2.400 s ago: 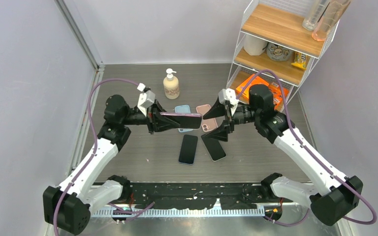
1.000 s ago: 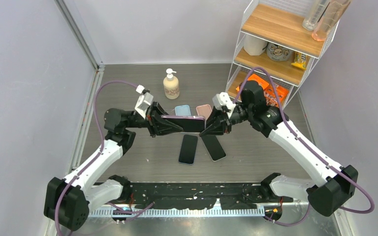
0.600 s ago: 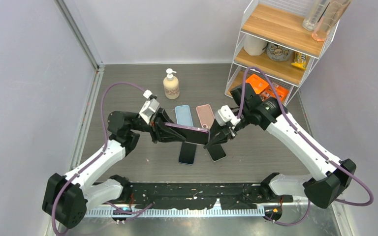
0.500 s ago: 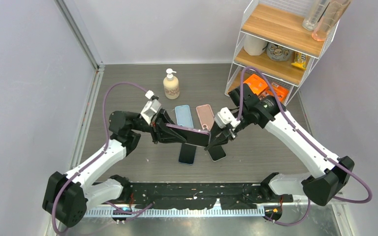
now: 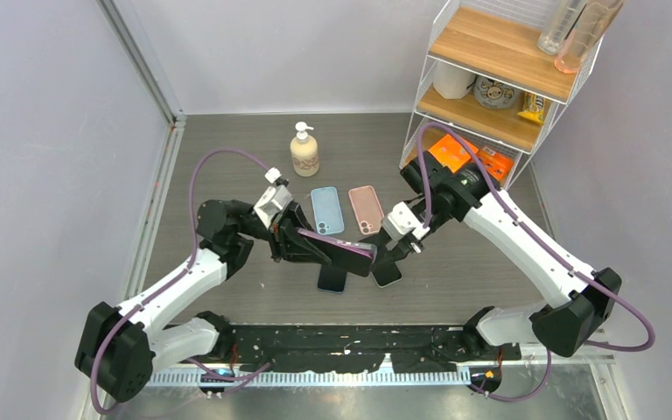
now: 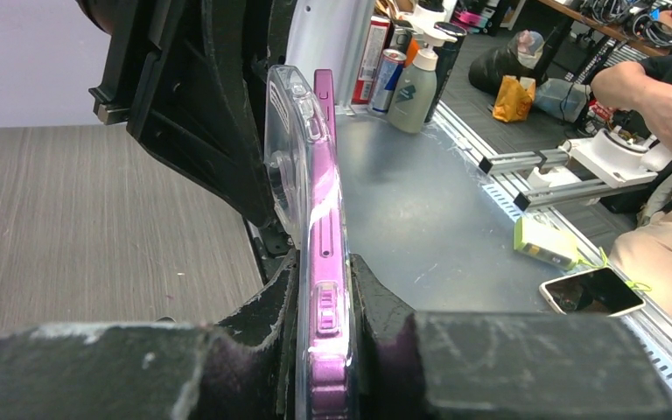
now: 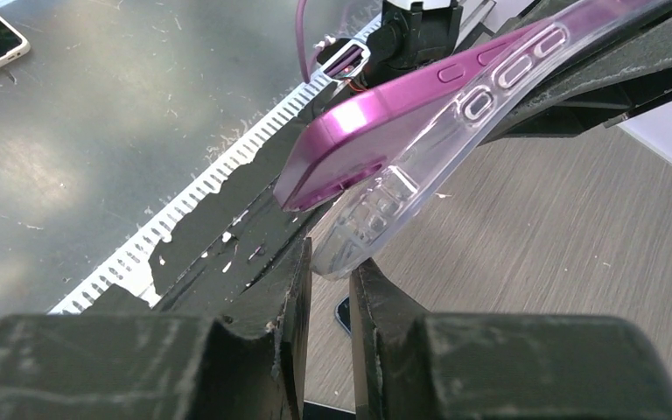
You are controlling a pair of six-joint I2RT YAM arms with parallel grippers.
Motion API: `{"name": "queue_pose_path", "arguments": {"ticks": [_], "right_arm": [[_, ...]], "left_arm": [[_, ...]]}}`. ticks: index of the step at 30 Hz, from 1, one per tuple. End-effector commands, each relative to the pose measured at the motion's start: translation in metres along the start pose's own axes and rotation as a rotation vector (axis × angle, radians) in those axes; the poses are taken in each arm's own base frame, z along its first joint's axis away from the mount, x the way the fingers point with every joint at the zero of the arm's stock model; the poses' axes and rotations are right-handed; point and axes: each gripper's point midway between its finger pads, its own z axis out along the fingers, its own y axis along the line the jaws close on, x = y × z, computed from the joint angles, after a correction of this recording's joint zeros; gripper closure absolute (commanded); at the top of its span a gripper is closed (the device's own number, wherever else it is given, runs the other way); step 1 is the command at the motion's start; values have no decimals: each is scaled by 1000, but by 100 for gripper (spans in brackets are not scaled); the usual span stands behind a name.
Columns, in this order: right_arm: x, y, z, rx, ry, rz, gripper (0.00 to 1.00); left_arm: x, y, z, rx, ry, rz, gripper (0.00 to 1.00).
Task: Take the phone out of the phone case
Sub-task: Remove the phone case from the phone.
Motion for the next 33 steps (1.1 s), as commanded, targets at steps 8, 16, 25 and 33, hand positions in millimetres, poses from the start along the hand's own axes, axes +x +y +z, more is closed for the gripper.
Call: {"name": "queue_pose_path", "arguments": {"ticks": [8,16,25,33], "right_arm": [[6,-43,-20,188,76,76,95],[5,-103,-54,620,73,282,87],[19,-106,-85,806,174,344,61],[36,-56,-82,690,320,269,39]], "left_arm": [[17,-32,-4,130,97,76,100],[18,-18,-11,43,61,76,100],[5,23,-36,-203,39,64,100],[-11,33,-48,-275,52,88,100]]}}
